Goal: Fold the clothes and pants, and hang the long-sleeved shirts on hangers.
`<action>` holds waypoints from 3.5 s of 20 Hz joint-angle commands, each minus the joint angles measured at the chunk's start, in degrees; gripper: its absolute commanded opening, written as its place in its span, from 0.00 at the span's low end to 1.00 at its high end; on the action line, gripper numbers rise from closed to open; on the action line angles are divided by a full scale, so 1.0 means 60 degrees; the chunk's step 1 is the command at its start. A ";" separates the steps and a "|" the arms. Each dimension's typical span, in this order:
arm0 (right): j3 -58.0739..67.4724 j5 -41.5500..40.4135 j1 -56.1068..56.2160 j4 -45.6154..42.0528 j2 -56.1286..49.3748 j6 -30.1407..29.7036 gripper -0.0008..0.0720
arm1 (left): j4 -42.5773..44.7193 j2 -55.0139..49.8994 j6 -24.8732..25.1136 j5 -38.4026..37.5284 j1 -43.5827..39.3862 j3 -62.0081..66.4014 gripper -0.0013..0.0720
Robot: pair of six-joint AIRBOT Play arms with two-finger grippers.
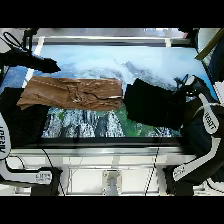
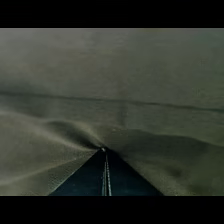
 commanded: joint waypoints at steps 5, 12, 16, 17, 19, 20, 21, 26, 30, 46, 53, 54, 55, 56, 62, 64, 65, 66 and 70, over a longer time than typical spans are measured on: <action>0.0342 0.0306 -0.1311 -0.0852 0.0696 0.0127 0.05 | 0.0004 0.0000 -0.0164 0.0007 -0.0004 -0.0004 0.03; 0.1319 -0.0390 -0.0197 0.7799 0.1708 -0.4000 0.57 | 0.0000 0.0000 -0.0164 0.0288 -0.0007 -0.0004 0.11; 0.1315 -0.0688 0.1665 0.7610 0.0943 -0.3621 0.57 | 0.0004 0.0000 -0.0160 0.0324 -0.0004 -0.0004 0.52; 0.1315 -0.0801 0.2142 0.7617 0.0579 -0.3544 0.57 | 0.0004 -0.0007 -0.0160 0.0328 -0.0004 -0.0004 0.49; 0.1322 -0.1064 0.2823 0.7712 -0.0193 -0.3464 0.60 | 0.0095 -0.0091 -0.0084 0.0401 -0.0004 -0.0007 0.05; 0.1377 -0.1071 0.3027 0.7905 -0.0619 -0.3399 0.68 | 0.0109 -0.0222 -0.0051 0.0503 -0.0004 -0.0018 0.03; 0.1450 -0.1053 0.3133 0.8222 -0.0994 -0.3377 0.69 | 0.0113 -0.0408 -0.0051 0.0583 0.0004 -0.0018 0.03; 0.2324 -0.1271 0.3391 0.8936 -0.2342 -0.2856 0.77 | 0.0109 -0.1585 -0.0051 0.0754 0.0000 -0.0018 0.03; 0.3107 -0.1351 0.3712 0.7963 -0.3024 -0.2029 0.76 | 0.0106 -0.2076 -0.0051 0.0750 0.0000 -0.0018 0.03; 0.4921 0.0900 0.4699 0.6317 -0.2605 -0.1344 0.05 | 0.0113 -0.2084 -0.0051 0.0412 0.0113 -0.0018 0.03; 0.4954 0.4430 0.3293 0.4932 0.0029 -0.0044 0.05 | 0.0069 -0.2080 -0.0047 -0.1326 -0.0845 -0.0018 0.03; 0.4954 0.4652 0.3122 0.4936 0.0350 0.0342 0.05 | 0.0069 -0.2084 -0.0036 -0.1392 -0.1213 -0.0018 0.03; 0.4965 0.4564 0.3020 0.4940 0.0612 0.0718 0.05 | 0.0073 -0.2109 0.0255 -0.1377 -0.1683 -0.0022 0.03; 0.4969 0.4331 0.2987 0.4951 0.0809 0.1027 0.05 | 0.0073 -0.2175 0.0725 -0.1344 -0.2167 -0.0025 0.03; 0.5224 0.2707 0.3585 0.5217 0.0962 0.2098 0.05 | 0.0102 -0.3821 0.1242 -0.0838 -0.4437 -0.0025 0.03; 0.5224 0.2328 0.4011 0.5308 0.0962 0.2098 0.05 | 0.0102 -0.4364 0.1239 -0.0415 -0.4852 -0.0025 0.03; 0.5224 0.2160 0.4248 0.5308 0.0962 0.2106 0.05 | 0.0076 -0.4579 0.1206 -0.0146 -0.5013 -0.0025 0.03; 0.5224 0.1963 0.4499 0.5308 0.0962 0.2106 0.05 | 0.0051 -0.4736 0.1206 0.0124 -0.5122 -0.0025 0.03; 0.5224 0.1064 0.5406 0.5271 0.0958 0.2102 0.05 | 0.0047 -0.4747 0.0878 0.1053 -0.5129 0.0011 0.03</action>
